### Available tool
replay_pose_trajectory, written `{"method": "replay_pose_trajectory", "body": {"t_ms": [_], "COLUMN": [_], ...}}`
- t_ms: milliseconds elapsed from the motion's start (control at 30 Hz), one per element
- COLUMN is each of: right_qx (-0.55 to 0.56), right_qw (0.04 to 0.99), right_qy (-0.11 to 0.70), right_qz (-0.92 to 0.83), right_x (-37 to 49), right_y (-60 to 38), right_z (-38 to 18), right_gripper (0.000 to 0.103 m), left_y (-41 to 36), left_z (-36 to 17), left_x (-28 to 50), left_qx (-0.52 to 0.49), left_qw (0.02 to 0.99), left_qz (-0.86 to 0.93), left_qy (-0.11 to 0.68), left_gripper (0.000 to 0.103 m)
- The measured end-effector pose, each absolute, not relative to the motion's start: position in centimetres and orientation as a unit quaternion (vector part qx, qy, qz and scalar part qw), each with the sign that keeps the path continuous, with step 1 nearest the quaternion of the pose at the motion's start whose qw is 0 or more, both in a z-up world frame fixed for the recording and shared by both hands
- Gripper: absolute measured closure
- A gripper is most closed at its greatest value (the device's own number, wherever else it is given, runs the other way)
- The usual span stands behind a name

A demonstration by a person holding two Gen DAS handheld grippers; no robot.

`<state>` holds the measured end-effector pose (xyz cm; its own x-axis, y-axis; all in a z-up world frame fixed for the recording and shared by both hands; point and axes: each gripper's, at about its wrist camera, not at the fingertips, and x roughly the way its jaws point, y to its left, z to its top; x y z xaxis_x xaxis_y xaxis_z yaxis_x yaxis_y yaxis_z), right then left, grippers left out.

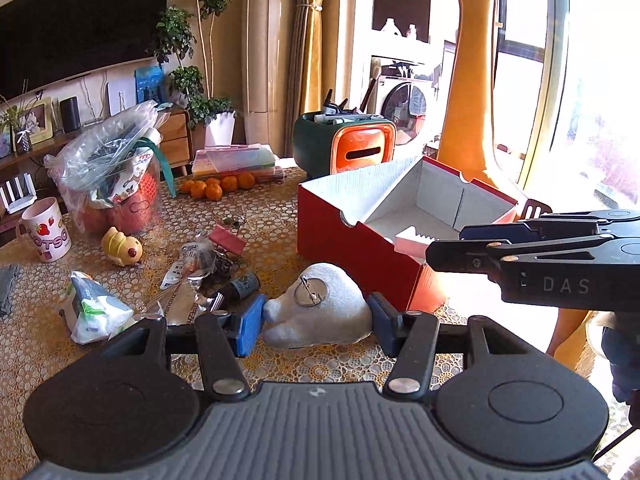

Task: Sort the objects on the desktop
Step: 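Carry white plush with left tool over red box while right carries pink block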

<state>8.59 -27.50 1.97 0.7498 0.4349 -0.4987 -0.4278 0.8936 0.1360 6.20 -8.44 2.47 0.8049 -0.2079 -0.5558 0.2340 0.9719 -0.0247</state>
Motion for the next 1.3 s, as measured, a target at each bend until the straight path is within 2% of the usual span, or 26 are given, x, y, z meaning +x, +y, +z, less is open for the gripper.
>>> {"method": "replay_pose_trajectory", "body": {"t_ms": [533, 1300], "right_qx": [0.007, -0.003], "right_qw": [0.947, 0.939], "right_qy": [0.264, 0.313], "right_qz": [0.181, 0.144], "right_x": [11.4, 18.5], "right_y": [-34.0, -38.4], "right_z": [2.6, -1.1], "right_gripper": [0.062, 0.065], "left_y": [-15.0, -21.7], "left_z": [3.4, 0.6], "left_x": [10.6, 19.9], "left_qx": [0.067, 0.12], "left_qw": [0.943, 0.92], "left_qz": [-0.159, -0.18], "left_qy": [0.284, 0.328], "left_gripper": [0.048, 0.048]}}
